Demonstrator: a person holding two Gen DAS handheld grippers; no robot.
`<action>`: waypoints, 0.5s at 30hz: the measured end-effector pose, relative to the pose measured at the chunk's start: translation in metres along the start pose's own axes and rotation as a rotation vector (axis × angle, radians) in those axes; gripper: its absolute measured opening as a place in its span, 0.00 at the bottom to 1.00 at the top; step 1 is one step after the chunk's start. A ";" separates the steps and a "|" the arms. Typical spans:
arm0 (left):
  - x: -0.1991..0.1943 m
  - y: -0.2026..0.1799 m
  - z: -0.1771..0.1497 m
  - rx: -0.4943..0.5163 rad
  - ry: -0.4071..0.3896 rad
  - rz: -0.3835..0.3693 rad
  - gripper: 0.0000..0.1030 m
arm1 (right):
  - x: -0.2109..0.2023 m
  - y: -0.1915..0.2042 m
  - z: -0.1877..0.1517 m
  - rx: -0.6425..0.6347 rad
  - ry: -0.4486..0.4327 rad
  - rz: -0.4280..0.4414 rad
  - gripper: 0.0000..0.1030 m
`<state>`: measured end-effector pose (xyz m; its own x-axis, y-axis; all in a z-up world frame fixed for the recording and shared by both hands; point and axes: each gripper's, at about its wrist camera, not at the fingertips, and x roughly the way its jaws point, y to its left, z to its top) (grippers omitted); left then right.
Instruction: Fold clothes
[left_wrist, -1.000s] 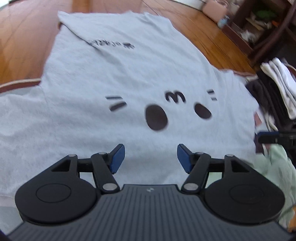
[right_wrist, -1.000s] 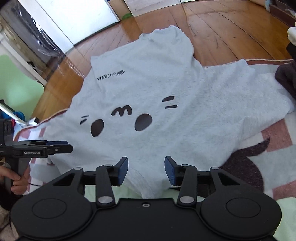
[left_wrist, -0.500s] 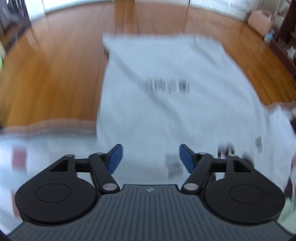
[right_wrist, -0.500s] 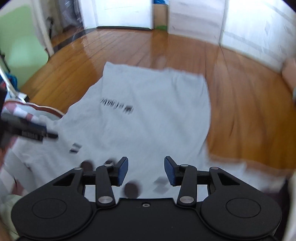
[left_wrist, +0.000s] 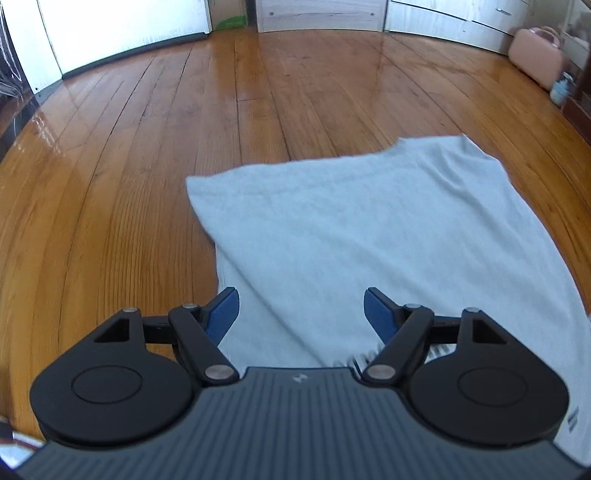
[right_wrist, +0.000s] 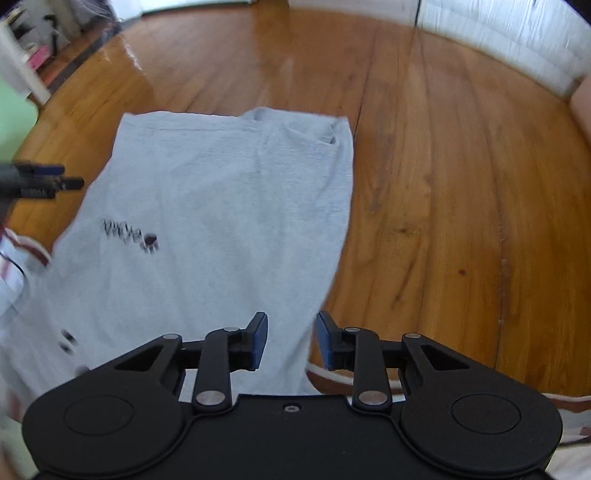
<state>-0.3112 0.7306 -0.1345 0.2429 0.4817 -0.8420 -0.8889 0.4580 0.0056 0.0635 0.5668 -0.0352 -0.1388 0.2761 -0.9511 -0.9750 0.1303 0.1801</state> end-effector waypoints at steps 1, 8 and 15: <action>0.006 0.005 0.006 -0.007 0.001 0.001 0.72 | 0.007 -0.007 0.023 0.081 0.053 0.026 0.32; 0.024 0.037 -0.008 -0.030 0.023 -0.055 0.36 | 0.057 0.035 0.132 -0.075 -0.021 -0.162 0.10; 0.053 0.056 0.007 -0.023 0.013 -0.058 0.36 | 0.117 0.026 0.180 -0.028 -0.089 -0.103 0.06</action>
<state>-0.3453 0.7863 -0.1752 0.2892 0.4451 -0.8475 -0.8821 0.4678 -0.0553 0.0530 0.7739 -0.0964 -0.0228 0.3465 -0.9378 -0.9879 0.1363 0.0743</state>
